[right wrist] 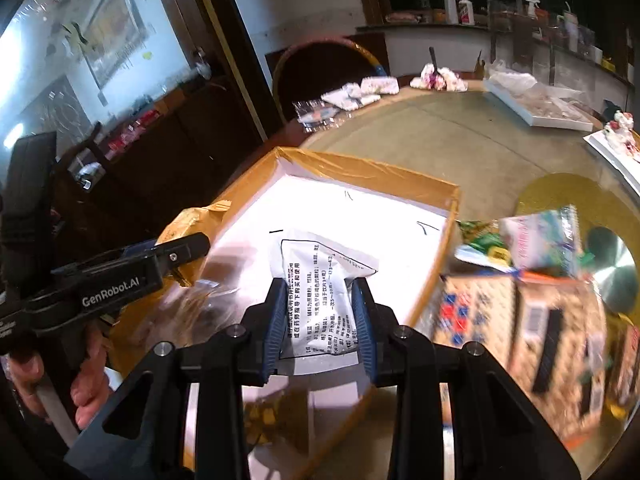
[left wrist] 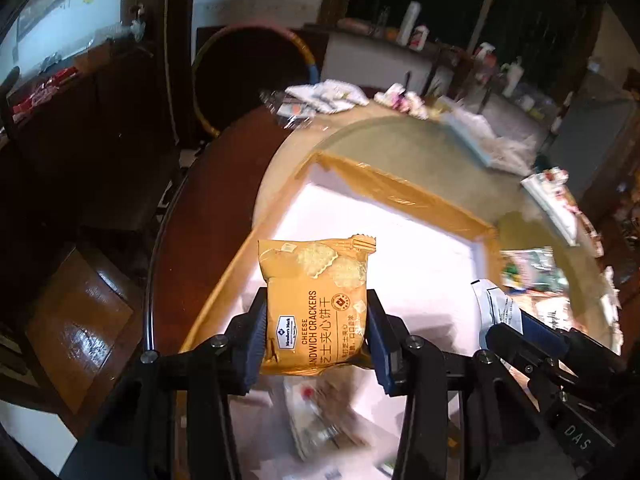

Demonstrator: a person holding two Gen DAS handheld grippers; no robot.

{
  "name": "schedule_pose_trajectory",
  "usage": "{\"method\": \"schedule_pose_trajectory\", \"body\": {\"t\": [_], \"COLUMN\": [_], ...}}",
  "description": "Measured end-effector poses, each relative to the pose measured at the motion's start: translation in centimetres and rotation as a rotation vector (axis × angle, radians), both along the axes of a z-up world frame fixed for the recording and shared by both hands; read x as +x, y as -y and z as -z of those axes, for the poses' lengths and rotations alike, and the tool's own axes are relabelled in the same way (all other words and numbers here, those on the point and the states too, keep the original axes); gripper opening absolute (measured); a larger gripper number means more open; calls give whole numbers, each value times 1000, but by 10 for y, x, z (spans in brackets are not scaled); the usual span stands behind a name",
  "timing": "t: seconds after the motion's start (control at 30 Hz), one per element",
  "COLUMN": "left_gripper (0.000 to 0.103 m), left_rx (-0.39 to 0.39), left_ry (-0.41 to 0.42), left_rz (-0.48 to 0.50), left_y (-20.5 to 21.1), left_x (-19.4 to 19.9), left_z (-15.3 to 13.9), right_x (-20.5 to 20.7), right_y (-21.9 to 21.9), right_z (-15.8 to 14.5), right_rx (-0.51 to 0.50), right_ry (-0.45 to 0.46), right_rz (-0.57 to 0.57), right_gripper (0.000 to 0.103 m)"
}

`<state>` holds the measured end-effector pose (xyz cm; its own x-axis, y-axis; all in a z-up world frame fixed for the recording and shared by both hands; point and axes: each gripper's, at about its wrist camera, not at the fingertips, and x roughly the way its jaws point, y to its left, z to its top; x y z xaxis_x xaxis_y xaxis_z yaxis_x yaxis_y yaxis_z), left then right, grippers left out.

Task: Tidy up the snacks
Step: 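Carry both held packets over the cardboard box and open both grippers, then withdraw both open grippers from the box back over the table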

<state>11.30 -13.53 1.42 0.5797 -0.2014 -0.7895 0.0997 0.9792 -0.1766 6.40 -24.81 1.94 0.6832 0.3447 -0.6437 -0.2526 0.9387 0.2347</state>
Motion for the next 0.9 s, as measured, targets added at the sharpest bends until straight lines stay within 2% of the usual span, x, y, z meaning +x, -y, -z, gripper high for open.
{"method": "schedule_pose_trajectory", "body": {"t": [0.07,0.3,0.4,0.47,0.5,0.53,0.57,0.6,0.63,0.77,0.9], "left_gripper": [44,45,46,50,60,69,72,74,79,80,80], "left_rx": [11,81,46,23,3,-5,-11,-18,-22,-58,-115], "left_ry": [-19,-102,-123,-110,-83,-60,-30,7,44,143,149], "left_rz": [5,48,60,43,31,23,17,16,22,79,177], "left_y": [-5,-7,-12,-17,-21,-21,-22,-21,-18,6,49], "left_x": [5,14,12,6,-3,-8,-17,-29,-44,-97,-140], "left_z": [6,24,26,18,9,3,-5,-14,-23,-48,-59], "right_x": [13,26,21,11,-1,-12,-28,-42,-60,-130,-185], "right_y": [-8,-24,-18,-11,-5,-1,6,11,18,65,123], "right_z": [9,26,26,17,9,4,-4,-10,-16,-27,-23], "right_rx": [3,-96,-55,-27,-10,-1,7,15,27,99,143], "right_ry": [-36,-98,-106,-73,-37,-10,28,65,109,222,242], "right_rz": [-9,-3,-5,3,5,9,19,26,29,69,164], "right_gripper": [35,35,35,35,40,55,65,80,82,84,87]}}
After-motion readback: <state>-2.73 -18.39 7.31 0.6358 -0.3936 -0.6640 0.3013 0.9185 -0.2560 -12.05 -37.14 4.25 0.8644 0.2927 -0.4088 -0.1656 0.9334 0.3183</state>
